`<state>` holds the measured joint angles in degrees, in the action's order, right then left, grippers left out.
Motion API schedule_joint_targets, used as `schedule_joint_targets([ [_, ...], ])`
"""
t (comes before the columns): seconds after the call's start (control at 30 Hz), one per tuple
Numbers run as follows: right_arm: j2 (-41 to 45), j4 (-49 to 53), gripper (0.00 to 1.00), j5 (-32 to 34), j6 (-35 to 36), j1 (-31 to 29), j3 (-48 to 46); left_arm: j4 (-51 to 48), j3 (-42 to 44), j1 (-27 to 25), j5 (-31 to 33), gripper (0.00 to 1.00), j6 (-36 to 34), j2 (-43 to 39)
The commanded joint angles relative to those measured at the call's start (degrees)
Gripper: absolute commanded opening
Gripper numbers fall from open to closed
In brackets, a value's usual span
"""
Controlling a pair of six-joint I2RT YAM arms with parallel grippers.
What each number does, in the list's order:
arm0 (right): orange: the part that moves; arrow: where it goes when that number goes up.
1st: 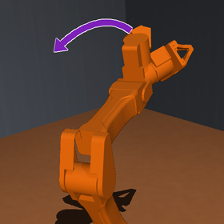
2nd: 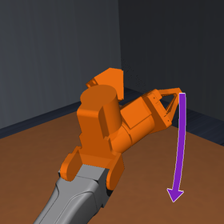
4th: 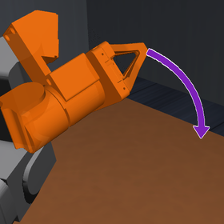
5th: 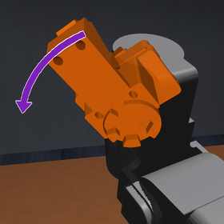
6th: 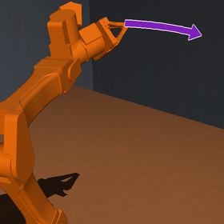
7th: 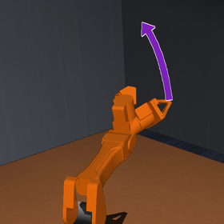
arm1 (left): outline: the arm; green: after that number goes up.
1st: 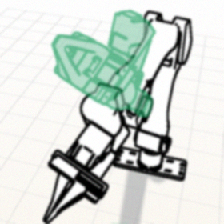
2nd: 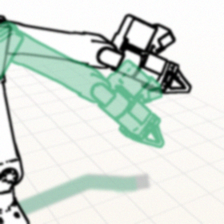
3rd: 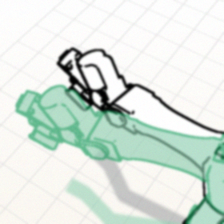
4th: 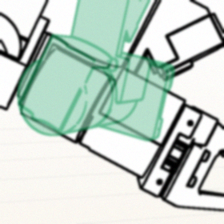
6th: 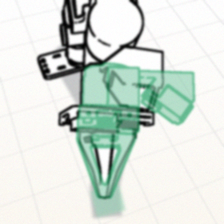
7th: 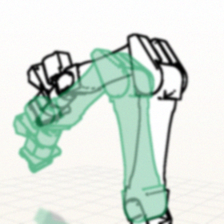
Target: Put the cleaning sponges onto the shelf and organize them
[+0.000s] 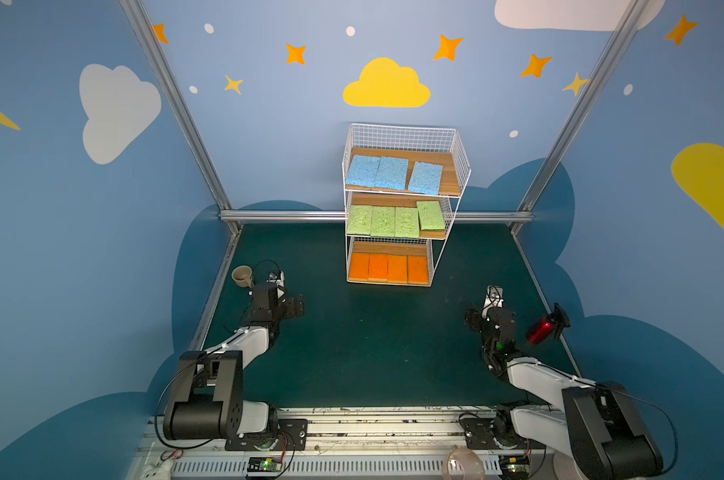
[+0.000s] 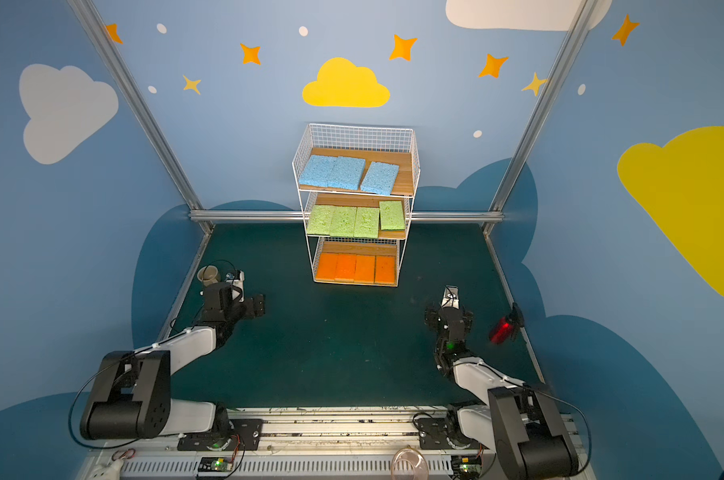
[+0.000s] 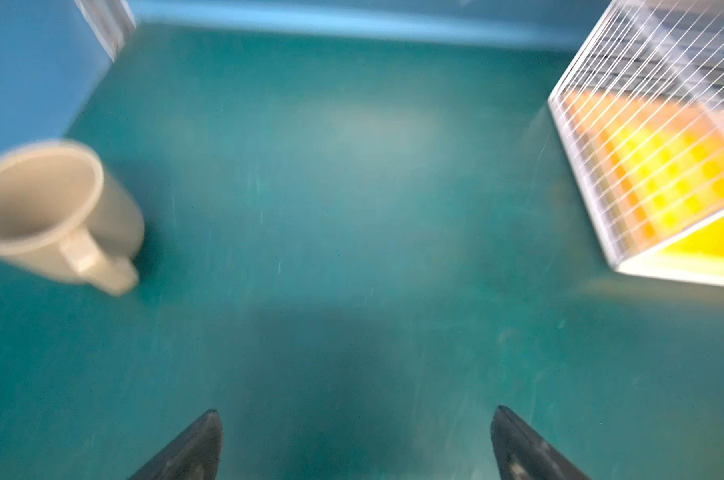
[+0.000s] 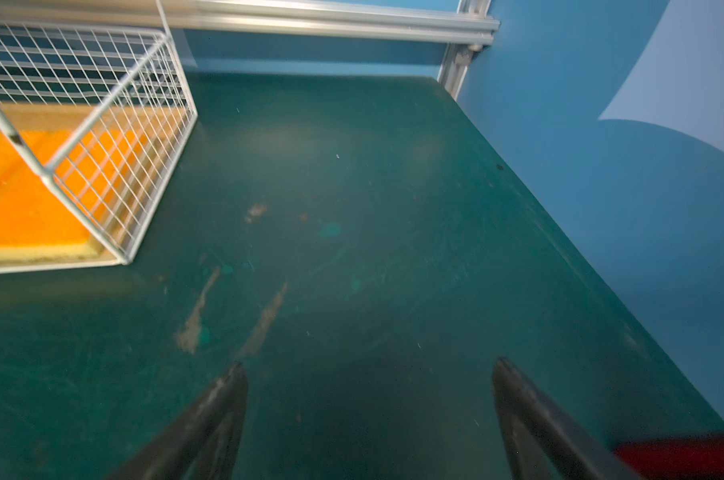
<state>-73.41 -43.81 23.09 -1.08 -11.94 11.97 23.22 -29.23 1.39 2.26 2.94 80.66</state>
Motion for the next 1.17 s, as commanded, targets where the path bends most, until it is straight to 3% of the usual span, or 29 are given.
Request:
schedule_joint_targets([
  [0.0, -0.1, -3.9, 0.91, -5.2, -0.3, 1.2, 1.6, 4.3, -0.7, 0.1, -1.5, 1.00, -1.1, 1.1],
  [0.13, -4.2, -9.3, 0.91, -7.3, 2.6, 1.9, 1.1, 12.0, 2.9, -0.1, -2.5, 1.00, -3.3, 1.9],
  [0.33, -3.4, -1.4, 0.91, -8.6, 0.3, 2.4, 4.5, 28.7, 8.0, -0.5, -3.7, 1.00, -3.7, 8.6],
  [0.43, -7.2, 9.3, 0.91, -9.9, 0.4, 3.1, 12.5, 21.7, 5.3, 0.7, -4.6, 1.00, -2.3, 7.6],
  [0.53, -10.2, 20.0, 0.91, -21.5, -2.4, 9.6, 19.4, 20.9, 5.2, 0.7, -4.7, 1.00, -2.3, 7.2],
  [0.97, -9.6, 17.6, 0.91, -19.5, -2.5, 8.8, 17.9, 19.8, 5.0, 0.5, -5.4, 1.00, -3.6, 6.6],
  [1.13, -10.2, 19.0, 0.91, -21.7, -2.5, 9.5, 19.0, 19.8, 5.0, 0.5, -5.4, 1.00, -3.6, 6.6],
])
